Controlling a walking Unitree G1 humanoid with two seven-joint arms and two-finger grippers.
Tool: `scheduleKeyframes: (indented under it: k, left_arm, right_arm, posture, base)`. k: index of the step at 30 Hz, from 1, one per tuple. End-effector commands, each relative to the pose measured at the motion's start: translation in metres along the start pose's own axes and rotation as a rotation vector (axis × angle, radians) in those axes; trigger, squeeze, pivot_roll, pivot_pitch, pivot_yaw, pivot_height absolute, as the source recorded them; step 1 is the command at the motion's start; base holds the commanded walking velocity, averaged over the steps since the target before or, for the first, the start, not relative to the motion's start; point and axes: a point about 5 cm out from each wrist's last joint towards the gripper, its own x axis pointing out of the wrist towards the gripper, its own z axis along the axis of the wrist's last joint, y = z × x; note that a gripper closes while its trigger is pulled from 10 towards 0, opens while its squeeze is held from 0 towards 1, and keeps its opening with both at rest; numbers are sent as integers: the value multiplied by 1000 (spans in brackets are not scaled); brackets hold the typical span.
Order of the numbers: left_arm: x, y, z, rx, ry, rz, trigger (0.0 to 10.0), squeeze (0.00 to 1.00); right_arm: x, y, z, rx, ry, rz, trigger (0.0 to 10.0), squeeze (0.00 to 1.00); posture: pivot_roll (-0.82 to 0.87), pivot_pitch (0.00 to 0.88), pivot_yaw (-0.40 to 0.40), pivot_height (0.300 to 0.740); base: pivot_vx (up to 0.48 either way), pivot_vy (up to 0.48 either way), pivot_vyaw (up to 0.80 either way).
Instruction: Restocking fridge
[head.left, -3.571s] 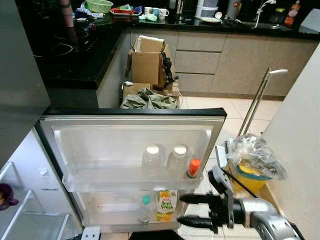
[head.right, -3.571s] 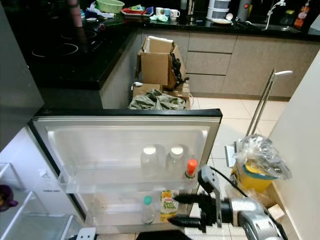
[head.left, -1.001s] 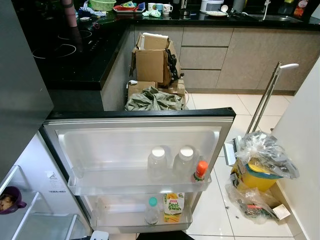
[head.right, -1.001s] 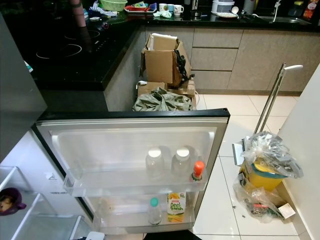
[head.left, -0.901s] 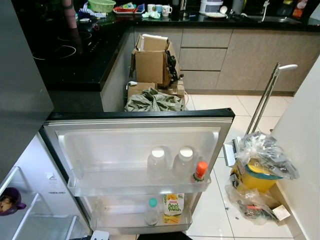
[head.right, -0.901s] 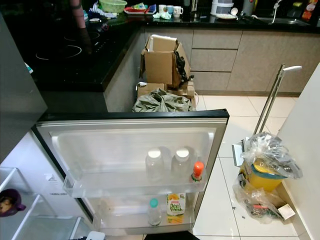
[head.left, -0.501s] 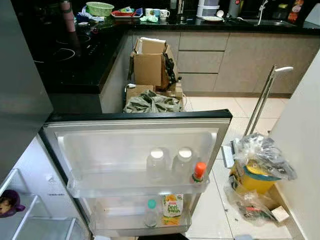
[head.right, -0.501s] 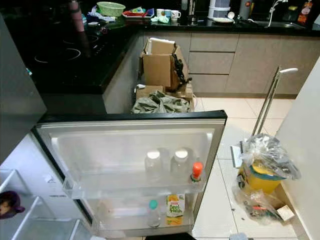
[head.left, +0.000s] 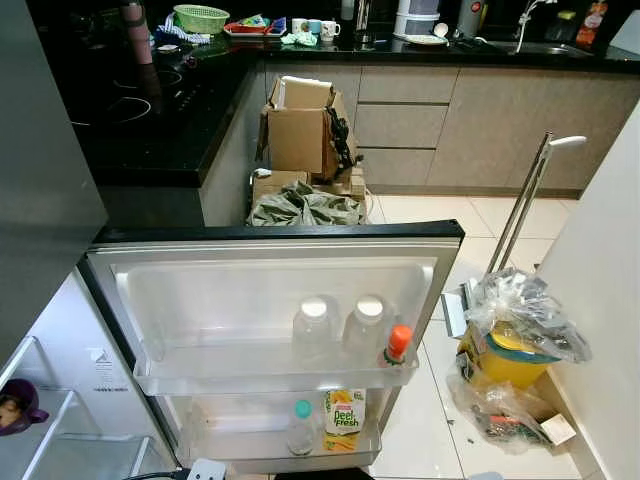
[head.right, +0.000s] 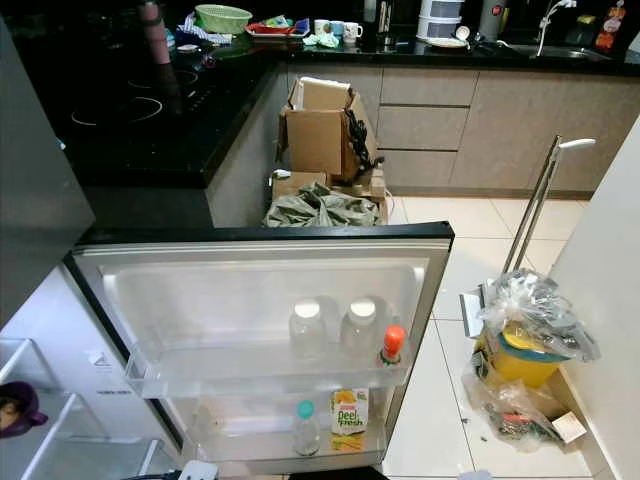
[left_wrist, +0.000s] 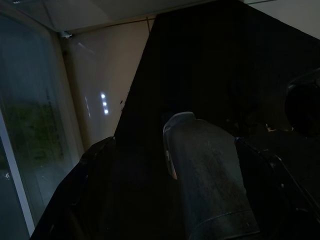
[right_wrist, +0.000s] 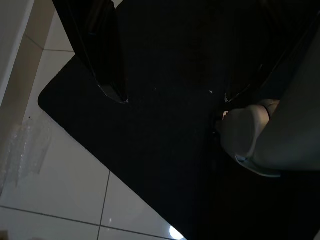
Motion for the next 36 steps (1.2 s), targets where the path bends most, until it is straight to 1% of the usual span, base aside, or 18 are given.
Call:
scheduleKeyframes:
  k: [1,13,36]
  left_arm:
    - [1,-2,-1,-1,9,-4,10000,0]
    - [2,-16,-12,2,38,-35,10000,0]
    - [3,-21,-11,13,45,-48,10000,0]
  right_arm:
    - [0,1,1,17,-3,-4,10000,0]
    - [0,3,-1,25,0,-3,10000,0]
    - [1,3,0,21,4,1,10000,0]
  posture:
    - [-72,0,-50,740]
    - [-76,0,-56,740]
    - [-74,0,-65,740]
  base:
    - [0,0,0]
    - [0,0,0]
    - [0,0,0]
